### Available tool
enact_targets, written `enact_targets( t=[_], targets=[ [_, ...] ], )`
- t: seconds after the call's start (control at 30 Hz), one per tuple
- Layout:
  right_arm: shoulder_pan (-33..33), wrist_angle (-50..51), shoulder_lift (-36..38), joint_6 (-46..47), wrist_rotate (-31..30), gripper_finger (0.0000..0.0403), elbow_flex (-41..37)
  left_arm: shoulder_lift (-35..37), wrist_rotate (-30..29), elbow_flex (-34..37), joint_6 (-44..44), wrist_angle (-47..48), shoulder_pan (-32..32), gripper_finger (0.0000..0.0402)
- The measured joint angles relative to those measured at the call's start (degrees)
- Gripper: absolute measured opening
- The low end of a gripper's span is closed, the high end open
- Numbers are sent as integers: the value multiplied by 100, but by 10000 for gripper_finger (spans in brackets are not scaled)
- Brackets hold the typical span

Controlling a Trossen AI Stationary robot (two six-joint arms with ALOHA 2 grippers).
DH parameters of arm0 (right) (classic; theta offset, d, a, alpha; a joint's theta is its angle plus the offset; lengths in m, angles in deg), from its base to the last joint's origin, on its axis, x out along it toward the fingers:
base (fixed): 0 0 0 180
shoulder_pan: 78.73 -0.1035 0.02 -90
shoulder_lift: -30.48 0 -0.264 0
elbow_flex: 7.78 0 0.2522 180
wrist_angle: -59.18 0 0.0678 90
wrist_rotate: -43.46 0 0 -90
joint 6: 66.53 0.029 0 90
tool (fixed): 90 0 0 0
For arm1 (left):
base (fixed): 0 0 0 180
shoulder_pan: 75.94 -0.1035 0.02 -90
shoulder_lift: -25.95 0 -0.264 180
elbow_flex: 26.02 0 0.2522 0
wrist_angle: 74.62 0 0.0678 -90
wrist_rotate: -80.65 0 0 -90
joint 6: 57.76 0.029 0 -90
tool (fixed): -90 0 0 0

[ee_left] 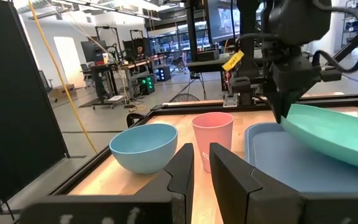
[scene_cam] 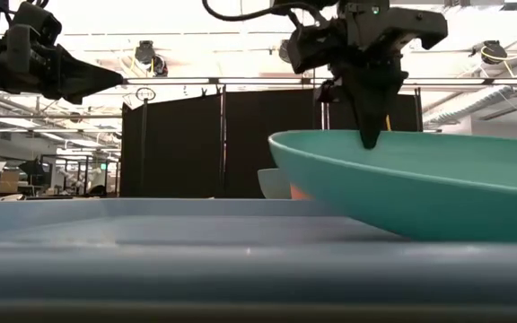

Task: Set up tray
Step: Put the blue plate on the right of the tray

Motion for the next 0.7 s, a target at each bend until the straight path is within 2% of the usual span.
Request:
enact_targets(
  t=[0.4,0.7],
  targets=[
    [-36,-217,-355,-118,-117,0,-21,-2,0,0,-43,0,0,56],
    [-23,-466,-362,-40,-125,0,-516,0,0,0,-44,0,0,56]
  ],
)
